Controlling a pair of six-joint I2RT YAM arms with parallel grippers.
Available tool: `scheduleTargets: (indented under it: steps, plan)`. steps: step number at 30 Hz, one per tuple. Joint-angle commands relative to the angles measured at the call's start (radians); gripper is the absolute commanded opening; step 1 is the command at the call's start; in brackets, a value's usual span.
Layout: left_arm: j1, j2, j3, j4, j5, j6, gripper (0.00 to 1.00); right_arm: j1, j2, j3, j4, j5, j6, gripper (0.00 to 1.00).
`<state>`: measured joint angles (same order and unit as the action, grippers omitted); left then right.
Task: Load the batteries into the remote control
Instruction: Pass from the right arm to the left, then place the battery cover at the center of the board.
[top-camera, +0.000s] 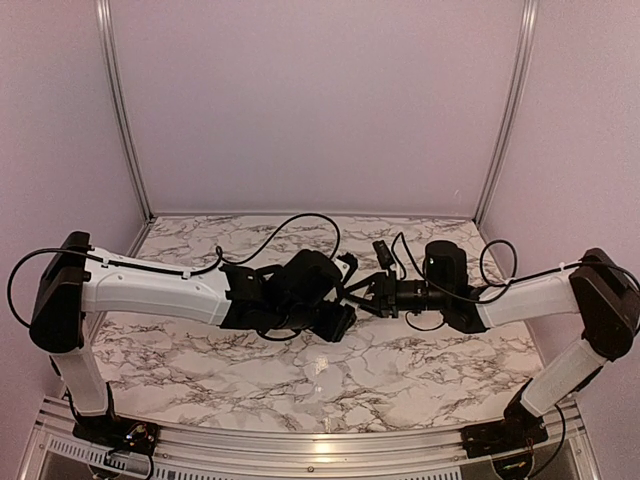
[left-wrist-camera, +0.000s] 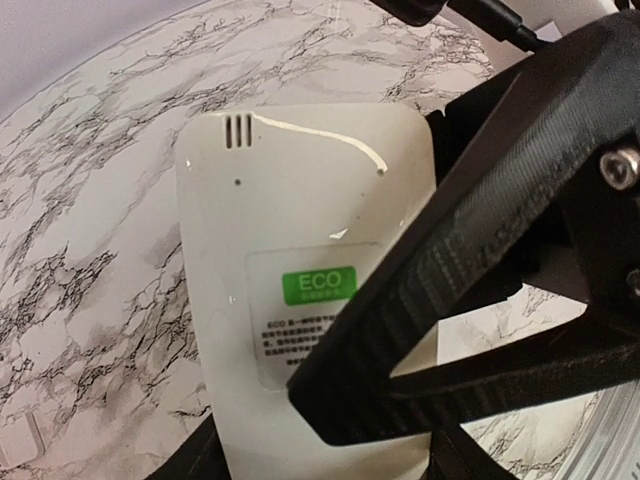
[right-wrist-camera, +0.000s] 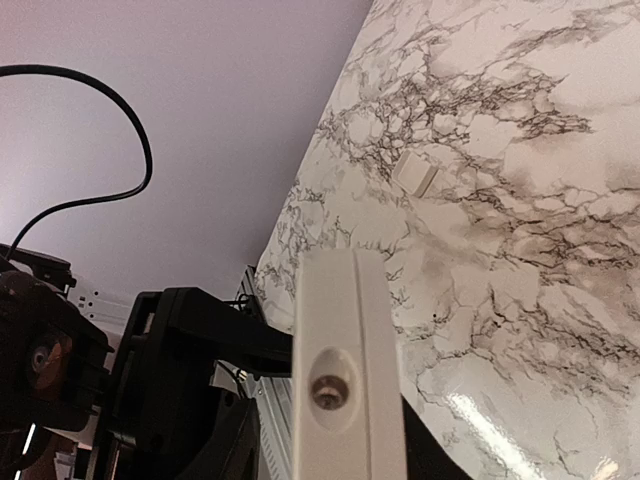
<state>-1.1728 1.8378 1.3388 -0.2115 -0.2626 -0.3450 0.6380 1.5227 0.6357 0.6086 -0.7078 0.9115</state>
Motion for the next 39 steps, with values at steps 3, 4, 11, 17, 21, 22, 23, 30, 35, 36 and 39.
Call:
scheduleTargets:
  steps: [3, 4, 11, 17, 21, 22, 23, 30, 35, 36, 39]
  plan:
    - [0.034, -0.051, -0.029, -0.09, 0.035, 0.062, 0.43, -0.078, -0.073, -0.027, -0.081, -0.02, -0.044, 0.55]
    - [0.041, -0.058, -0.038, -0.104, 0.044, 0.071, 0.42, -0.095, -0.091, -0.034, -0.108, -0.016, -0.059, 0.59]
    - [0.062, -0.038, -0.05, -0.238, 0.114, 0.135, 0.41, -0.18, -0.246, -0.064, -0.294, 0.054, -0.202, 0.9]
    - [0.065, 0.036, -0.015, -0.317, 0.166, 0.185, 0.41, -0.196, -0.356, -0.037, -0.418, 0.151, -0.309, 0.98]
    - [0.075, 0.091, 0.015, -0.338, 0.229, 0.213, 0.42, -0.202, -0.42, -0.036, -0.438, 0.204, -0.325, 0.99]
    - [0.078, 0.104, 0.023, -0.343, 0.238, 0.218, 0.42, -0.202, -0.434, -0.031, -0.453, 0.22, -0.33, 0.99]
    - [0.08, 0.117, 0.029, -0.344, 0.252, 0.22, 0.42, -0.204, -0.446, -0.028, -0.465, 0.237, -0.336, 0.99]
    - [0.091, 0.174, 0.068, -0.369, 0.26, 0.234, 0.44, -0.204, -0.552, -0.051, -0.447, 0.291, -0.351, 0.99]
    - [0.091, 0.213, 0.09, -0.391, 0.26, 0.242, 0.55, -0.204, -0.566, -0.052, -0.44, 0.291, -0.36, 0.99]
    - [0.091, 0.217, 0.092, -0.394, 0.26, 0.242, 0.58, -0.204, -0.569, -0.057, -0.434, 0.291, -0.36, 0.99]
    - [0.092, 0.224, 0.094, -0.399, 0.284, 0.247, 0.64, -0.203, -0.578, -0.067, -0.412, 0.279, -0.368, 0.99]
